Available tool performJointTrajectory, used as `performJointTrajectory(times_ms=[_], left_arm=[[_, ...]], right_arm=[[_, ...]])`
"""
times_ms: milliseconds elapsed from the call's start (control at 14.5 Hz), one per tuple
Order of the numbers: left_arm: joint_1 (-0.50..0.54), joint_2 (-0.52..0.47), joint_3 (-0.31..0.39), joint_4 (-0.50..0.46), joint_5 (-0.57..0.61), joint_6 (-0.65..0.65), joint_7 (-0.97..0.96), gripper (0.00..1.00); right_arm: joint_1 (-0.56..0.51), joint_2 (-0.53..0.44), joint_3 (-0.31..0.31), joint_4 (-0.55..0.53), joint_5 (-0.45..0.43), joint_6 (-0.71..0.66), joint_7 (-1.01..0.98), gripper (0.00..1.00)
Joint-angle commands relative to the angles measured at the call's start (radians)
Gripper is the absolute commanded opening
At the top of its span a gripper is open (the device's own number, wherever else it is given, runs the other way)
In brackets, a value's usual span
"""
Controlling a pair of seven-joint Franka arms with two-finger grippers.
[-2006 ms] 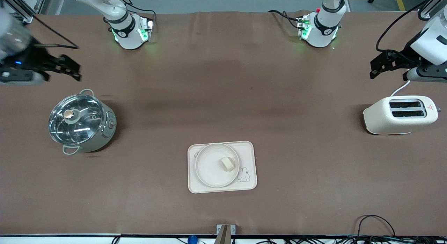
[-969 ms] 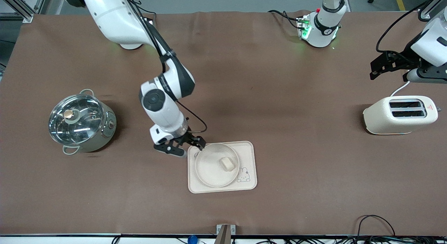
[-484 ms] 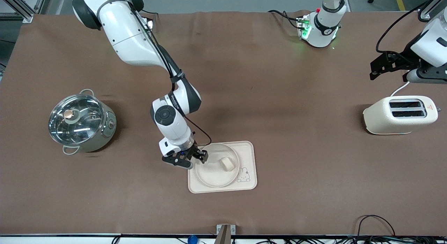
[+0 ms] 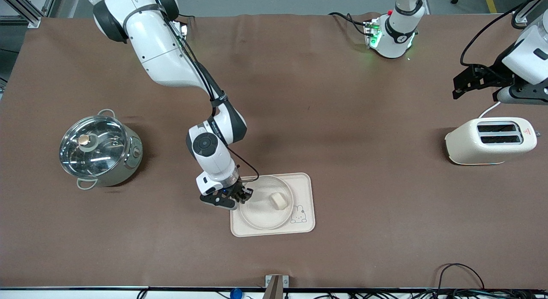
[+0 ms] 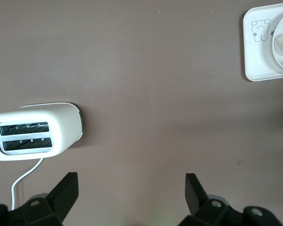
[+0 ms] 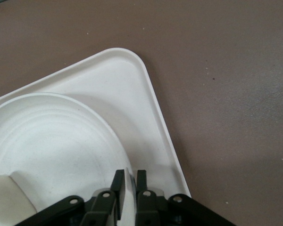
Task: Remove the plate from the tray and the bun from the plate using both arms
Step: 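Lift the plate with bun off the tray and set it down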
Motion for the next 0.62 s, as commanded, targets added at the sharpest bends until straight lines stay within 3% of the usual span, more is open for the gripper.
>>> performJointTrajectory(times_ms=[0,69,346,553], left_arm=[[0.005,0.008,-0.003,0.024,0.019,-0.018,0.018,1.00],[0.005,0.008,-0.003,0.024,0.019,-0.018,0.018,1.00],[0.005,0.008,-0.002,0.024,0.019,-0.018,0.018,1.00],[0.005,0.008,-0.003,0.024,0.019,-0.019,0.021,1.00]], right_arm=[[-0.018,-0.002,0.009,0.016,-0.004,0.010,0.002,0.00],[-0.032,-0.020,0.020,-0.001,-0.001,0.041,0.002,0.00],[-0.069,-0.249,0.159,-0.274,0.000,0.098,-0.003,0.00],[-0.019,-0.332,0.193,-0.557,0.000,0.379,0.011,0.00]])
